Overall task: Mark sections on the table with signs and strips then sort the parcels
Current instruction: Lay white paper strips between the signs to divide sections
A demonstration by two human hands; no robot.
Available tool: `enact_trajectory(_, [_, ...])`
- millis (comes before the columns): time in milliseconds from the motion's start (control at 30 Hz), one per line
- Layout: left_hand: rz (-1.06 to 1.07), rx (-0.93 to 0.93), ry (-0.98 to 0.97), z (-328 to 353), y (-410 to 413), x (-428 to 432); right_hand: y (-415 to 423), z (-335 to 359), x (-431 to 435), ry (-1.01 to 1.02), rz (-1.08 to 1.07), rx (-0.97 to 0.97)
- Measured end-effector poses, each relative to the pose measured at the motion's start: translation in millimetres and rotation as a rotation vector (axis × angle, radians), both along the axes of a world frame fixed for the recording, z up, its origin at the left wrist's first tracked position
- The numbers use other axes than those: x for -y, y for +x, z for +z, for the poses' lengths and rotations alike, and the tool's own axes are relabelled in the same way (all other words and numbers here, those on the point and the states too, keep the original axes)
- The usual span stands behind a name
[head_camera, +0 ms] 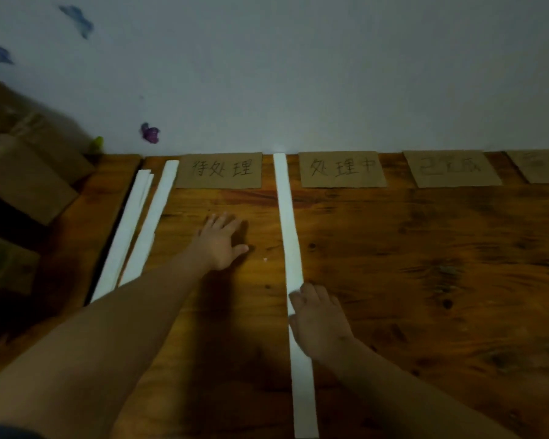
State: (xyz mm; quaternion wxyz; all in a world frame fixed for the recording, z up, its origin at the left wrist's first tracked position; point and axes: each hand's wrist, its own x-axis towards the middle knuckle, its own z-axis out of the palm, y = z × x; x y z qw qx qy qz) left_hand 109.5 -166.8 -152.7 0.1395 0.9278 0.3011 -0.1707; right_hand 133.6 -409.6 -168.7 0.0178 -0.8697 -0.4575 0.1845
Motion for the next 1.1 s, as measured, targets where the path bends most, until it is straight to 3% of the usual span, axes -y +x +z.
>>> enact_trajectory(233, [0.297, -0.063, 0.012, 10, -155, -46, -52, 28, -75, 0.121, 0.168, -0.058])
enact_trajectory(367, [0.247, -0.156, 0.100, -6, -207, -46, -116, 18, -111, 0.022, 0.137, -0.220])
enact_trajectory(600, [0.479, 0.134, -0.076, -24, -221, -48, -205, -1, -136, 0.003, -0.078, -0.360])
enact_trajectory(733, [0.488, 0.245, -0.030, -26, -232, -56, -223, 5, -141, -0.010, -0.161, -0.396])
enact_trajectory(1100, [0.447, 0.073, 0.010, -26, -231, -59, -225, 5, -147, 0.027, -0.279, -0.465])
